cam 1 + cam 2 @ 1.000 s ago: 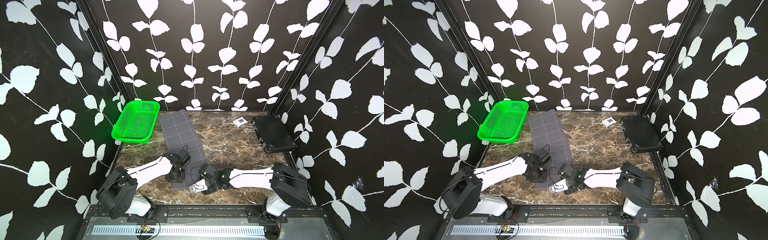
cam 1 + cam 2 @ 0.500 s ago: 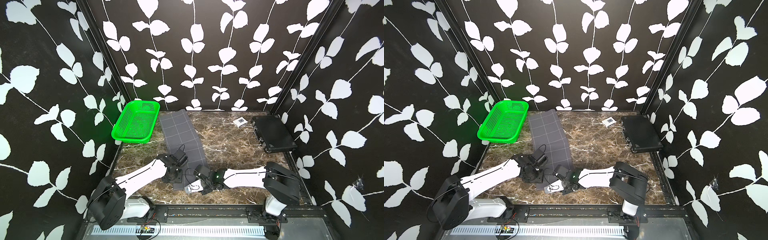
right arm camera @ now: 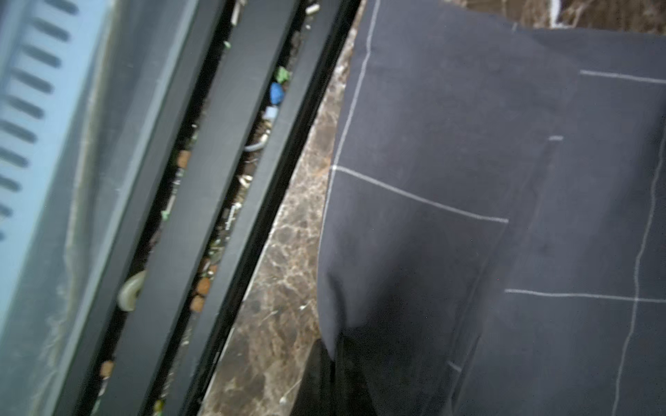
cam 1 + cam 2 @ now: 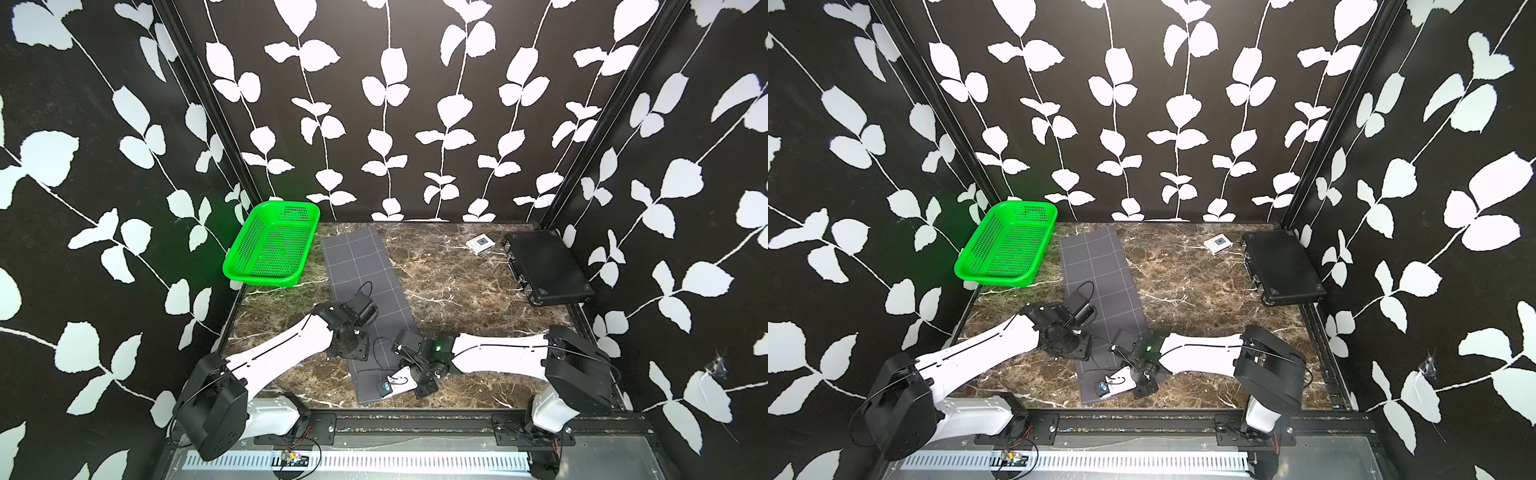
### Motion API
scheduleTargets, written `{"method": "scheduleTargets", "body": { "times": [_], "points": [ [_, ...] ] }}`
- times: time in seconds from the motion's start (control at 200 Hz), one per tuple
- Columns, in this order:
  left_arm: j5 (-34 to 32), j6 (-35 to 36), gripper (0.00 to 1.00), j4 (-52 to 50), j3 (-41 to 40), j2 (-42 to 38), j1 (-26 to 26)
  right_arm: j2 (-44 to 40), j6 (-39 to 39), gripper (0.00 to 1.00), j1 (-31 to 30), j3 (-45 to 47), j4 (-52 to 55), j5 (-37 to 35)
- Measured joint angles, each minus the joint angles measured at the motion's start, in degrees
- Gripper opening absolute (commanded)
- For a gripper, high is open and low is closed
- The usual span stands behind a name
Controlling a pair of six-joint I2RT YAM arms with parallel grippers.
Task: Roll up the pillowcase
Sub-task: Roll the pillowcase at the center of the board.
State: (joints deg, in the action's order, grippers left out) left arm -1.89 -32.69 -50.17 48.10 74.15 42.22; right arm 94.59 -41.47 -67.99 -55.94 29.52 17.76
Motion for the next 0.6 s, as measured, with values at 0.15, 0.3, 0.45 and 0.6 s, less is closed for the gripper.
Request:
{"method": "scheduleTargets", "body": {
  "times": [0.15, 0.3, 0.45, 0.6],
  "points": [
    [0.81, 2.45, 0.64, 3.98, 0.31, 5.84, 0.0, 0.15, 0.11, 0.0, 0.22, -2.95, 4.15, 3.74],
    [1.42, 5.14, 0.63, 6.84, 1.92, 11.41, -0.33, 2.16, -0.37, 0.0, 2.1, -7.3, 7.67, 7.89],
    [3.17, 7.19, 0.61, 9.27, 2.34, 12.92, -1.2, 4.74, -1.9, 0.04, 5.2, -11.02, 11.02, 11.54],
    [4.48, 8.81, 0.61, 10.38, 2.43, 14.82, -2.49, 7.37, -3.41, 0.04, 6.8, -13.64, 13.07, 12.94]
  ]
}}
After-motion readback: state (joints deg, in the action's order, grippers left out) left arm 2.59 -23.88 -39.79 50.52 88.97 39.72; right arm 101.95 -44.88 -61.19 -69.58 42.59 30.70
